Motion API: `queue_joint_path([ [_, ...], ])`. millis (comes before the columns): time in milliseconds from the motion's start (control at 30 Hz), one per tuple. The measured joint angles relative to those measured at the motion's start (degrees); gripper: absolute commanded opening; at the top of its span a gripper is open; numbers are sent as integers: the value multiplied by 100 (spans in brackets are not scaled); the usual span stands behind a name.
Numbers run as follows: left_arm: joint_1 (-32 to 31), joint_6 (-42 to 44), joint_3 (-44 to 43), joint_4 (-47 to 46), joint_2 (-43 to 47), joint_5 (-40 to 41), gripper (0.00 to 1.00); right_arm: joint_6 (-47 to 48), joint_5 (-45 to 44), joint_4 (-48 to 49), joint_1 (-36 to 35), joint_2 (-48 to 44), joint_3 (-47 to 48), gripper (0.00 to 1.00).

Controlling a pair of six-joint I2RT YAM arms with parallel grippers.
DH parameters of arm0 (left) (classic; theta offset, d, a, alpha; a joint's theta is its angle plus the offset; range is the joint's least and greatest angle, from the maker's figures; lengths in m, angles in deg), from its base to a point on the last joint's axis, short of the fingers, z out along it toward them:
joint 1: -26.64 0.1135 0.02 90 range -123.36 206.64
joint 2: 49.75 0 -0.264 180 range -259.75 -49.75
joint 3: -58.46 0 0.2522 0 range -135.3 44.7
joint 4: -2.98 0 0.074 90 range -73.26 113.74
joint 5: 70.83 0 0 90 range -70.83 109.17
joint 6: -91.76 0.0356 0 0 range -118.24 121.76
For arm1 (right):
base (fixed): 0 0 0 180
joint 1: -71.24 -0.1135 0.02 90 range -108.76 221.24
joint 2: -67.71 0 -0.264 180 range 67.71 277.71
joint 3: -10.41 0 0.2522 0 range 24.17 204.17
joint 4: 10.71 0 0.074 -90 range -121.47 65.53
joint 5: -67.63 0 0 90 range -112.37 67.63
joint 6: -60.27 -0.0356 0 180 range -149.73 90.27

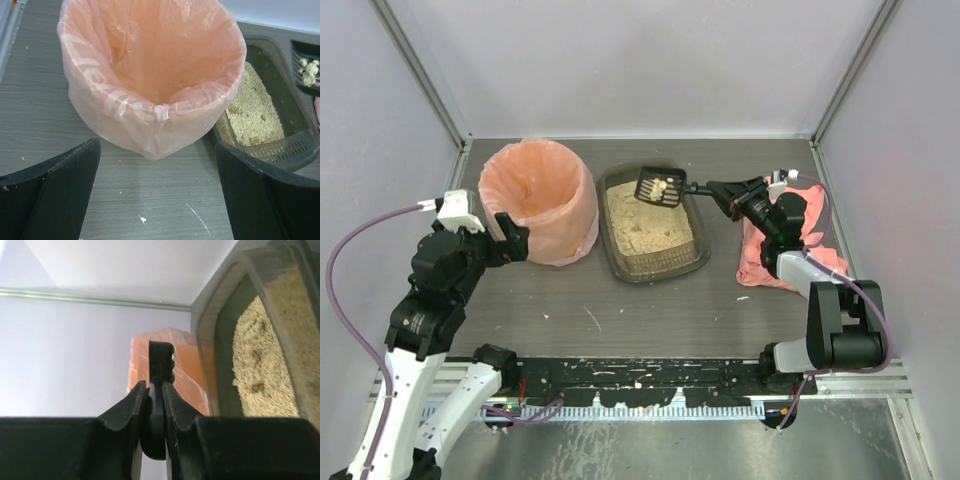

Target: Clean the litter box

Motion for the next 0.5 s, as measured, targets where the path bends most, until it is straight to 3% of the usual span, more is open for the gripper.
queue_joint_path([
  [233,0,-11,114,140,450,269,98,-74,-684,-911,-444,-402,920,2],
  [500,0,-35,334,424,647,673,98,133,-1298,-1624,-1467,-122,2376,1],
])
